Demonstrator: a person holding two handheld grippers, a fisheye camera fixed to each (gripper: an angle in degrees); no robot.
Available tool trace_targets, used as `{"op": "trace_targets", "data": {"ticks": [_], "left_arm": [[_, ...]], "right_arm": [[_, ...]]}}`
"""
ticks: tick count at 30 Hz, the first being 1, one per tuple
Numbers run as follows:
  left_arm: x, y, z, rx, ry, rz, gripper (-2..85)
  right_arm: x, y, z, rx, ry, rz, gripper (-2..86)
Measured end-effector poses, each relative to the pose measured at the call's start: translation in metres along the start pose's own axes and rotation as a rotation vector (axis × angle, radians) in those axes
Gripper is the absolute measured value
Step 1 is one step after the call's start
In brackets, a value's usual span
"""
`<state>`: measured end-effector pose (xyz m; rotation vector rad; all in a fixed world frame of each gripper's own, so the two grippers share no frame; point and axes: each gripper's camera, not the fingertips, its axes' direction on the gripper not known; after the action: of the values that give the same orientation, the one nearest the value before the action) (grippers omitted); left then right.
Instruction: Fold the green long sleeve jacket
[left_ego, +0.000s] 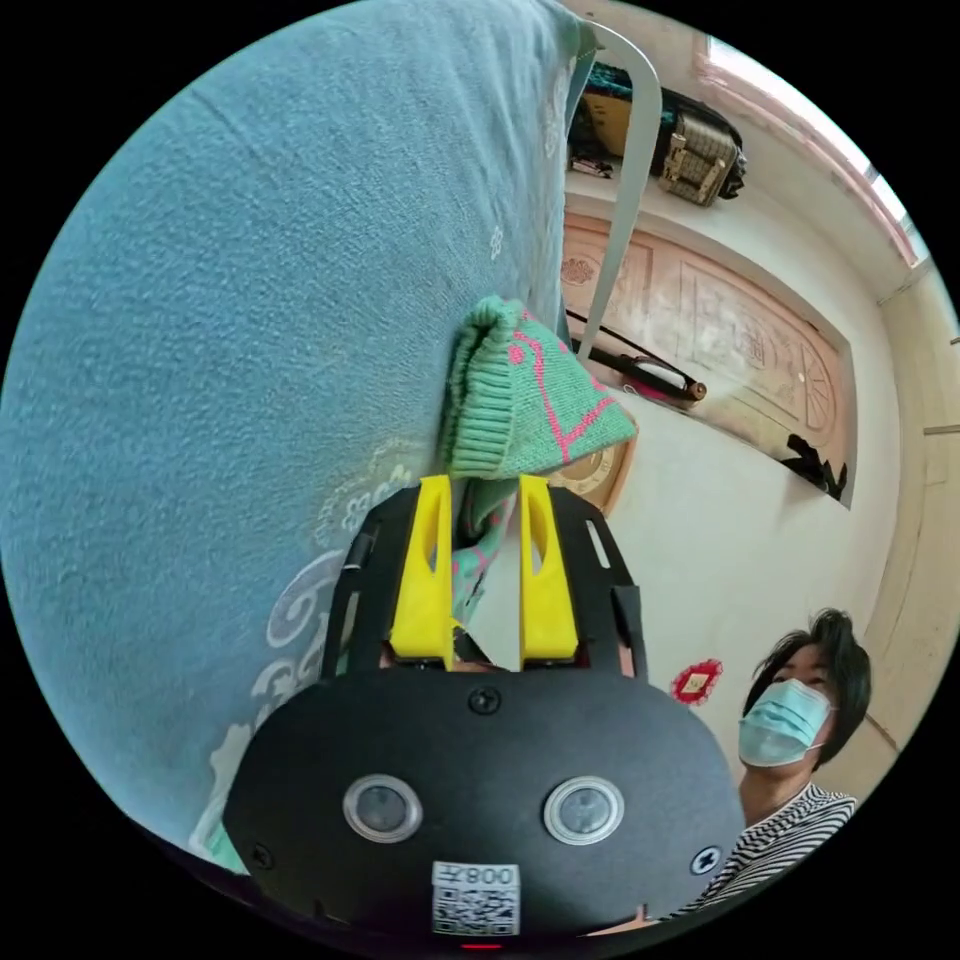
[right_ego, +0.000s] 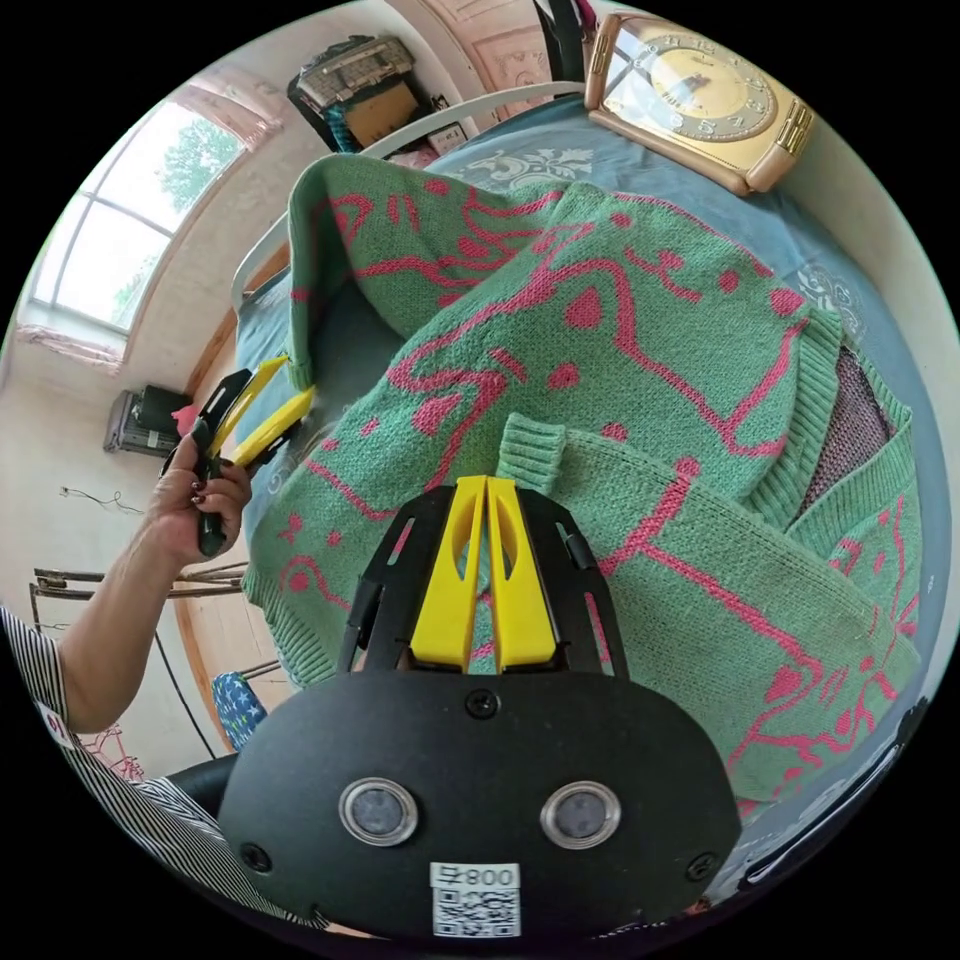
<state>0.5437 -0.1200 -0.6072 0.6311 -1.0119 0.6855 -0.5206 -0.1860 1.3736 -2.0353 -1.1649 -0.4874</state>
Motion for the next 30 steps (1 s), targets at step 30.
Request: {"op": "trace_targets", "data": {"ticks": [30], "left_arm": [[0.159,-0.099,-0.184,0.099,0.08,0.492,0.2]], "right_arm": [[-0.004,-0.101,-0.052,-0.011,-0.179,0.114,0.0]]}}
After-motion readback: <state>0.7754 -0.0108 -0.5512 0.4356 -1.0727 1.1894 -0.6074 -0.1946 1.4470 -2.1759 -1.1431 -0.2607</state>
